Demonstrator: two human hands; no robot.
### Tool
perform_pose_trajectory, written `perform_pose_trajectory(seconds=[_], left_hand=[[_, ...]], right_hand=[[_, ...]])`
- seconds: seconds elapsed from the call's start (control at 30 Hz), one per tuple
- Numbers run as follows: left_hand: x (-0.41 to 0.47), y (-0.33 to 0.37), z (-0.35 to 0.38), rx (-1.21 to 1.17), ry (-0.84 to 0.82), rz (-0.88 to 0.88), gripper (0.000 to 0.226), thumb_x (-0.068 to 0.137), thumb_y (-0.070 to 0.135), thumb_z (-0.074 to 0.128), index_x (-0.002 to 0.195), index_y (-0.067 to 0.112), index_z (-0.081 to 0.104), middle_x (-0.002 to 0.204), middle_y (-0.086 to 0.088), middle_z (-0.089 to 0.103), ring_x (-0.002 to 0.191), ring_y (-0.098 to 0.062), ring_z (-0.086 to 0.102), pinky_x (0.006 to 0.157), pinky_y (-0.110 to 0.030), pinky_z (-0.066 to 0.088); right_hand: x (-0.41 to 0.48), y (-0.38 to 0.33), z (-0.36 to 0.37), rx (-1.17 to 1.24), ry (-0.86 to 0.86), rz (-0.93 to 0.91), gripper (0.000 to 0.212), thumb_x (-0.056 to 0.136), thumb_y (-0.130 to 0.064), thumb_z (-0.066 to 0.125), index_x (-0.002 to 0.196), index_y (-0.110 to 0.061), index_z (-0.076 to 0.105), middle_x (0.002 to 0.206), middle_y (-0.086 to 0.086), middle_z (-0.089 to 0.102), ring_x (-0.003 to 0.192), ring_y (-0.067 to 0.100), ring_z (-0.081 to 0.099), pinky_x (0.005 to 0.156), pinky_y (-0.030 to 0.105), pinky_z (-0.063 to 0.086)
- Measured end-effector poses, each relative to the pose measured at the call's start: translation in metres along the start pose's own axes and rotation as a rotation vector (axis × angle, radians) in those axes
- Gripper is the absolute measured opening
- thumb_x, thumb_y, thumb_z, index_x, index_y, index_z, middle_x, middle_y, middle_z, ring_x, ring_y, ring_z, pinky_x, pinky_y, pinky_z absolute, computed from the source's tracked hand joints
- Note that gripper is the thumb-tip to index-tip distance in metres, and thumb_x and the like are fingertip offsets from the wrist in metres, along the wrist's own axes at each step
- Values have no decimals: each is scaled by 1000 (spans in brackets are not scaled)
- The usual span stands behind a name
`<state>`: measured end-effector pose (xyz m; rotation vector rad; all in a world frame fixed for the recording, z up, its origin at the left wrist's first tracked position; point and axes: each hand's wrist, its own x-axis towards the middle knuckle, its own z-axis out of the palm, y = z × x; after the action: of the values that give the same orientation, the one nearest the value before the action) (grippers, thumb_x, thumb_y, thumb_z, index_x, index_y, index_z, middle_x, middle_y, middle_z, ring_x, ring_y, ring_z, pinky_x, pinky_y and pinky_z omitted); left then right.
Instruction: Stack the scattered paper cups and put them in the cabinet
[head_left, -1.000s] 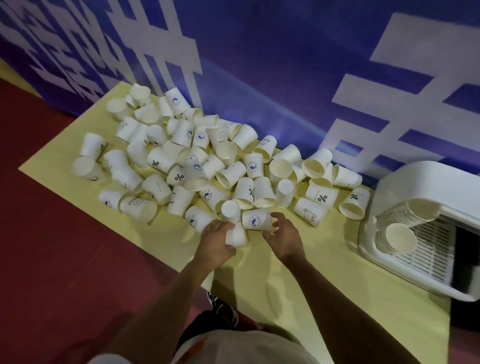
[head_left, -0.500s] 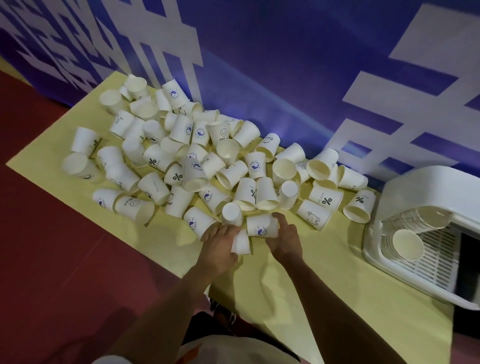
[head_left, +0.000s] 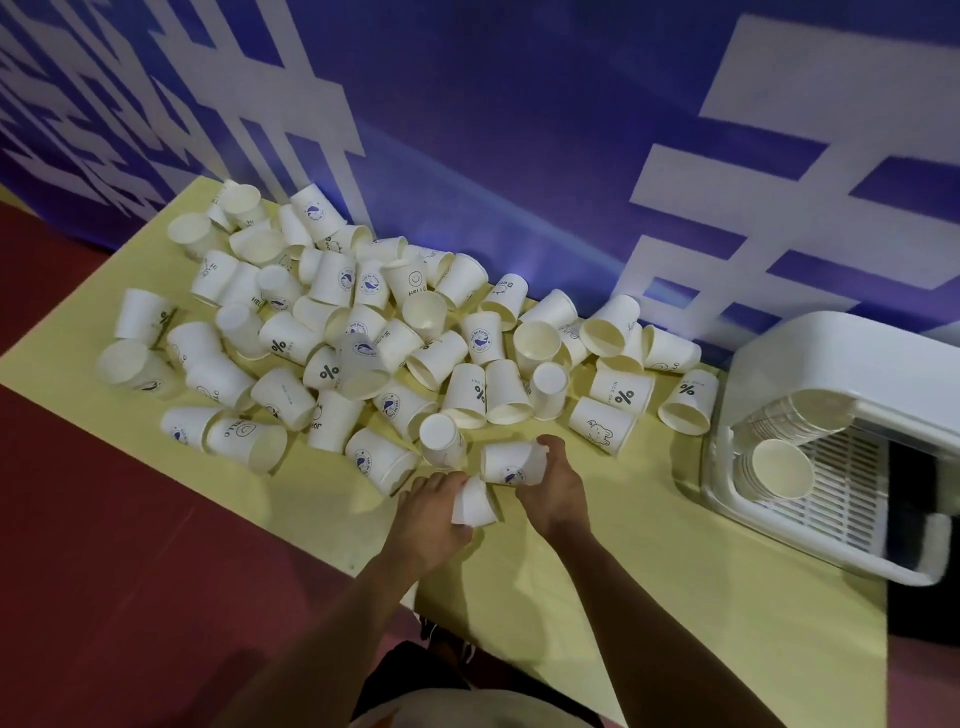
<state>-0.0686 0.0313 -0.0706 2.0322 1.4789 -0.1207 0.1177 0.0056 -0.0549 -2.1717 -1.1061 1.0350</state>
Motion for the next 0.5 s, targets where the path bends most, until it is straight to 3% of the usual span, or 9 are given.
perform_pose_trajectory(seconds=[0.13,0.33,0.5], left_hand=[[2,5,-2,-39,3,10,72,75,38,72,140,28,42,133,5,54,119,-22,48,102,-40,40],[7,21,-5,-121,57,31,73,72,37,74,138,23,45,136,1,52,124,-25,48,104,-39,39],[13,47,-7,-160,80,75,72,72,34,76,136,19,47,130,-1,55,121,-24,48,100,-37,42]], right_hand=[[-3,2,-6,21,39,57,50,90,-4,55,138,-9,41,122,19,67,111,40,62,90,42,53],[-6,9,-33,6,100,121,48,87,-8,65,132,-8,49,117,17,70,111,37,64,92,40,52],[-15,22,-56,-36,206,97,32,87,-11,66,118,-9,59,104,12,72,100,36,66,83,39,53]])
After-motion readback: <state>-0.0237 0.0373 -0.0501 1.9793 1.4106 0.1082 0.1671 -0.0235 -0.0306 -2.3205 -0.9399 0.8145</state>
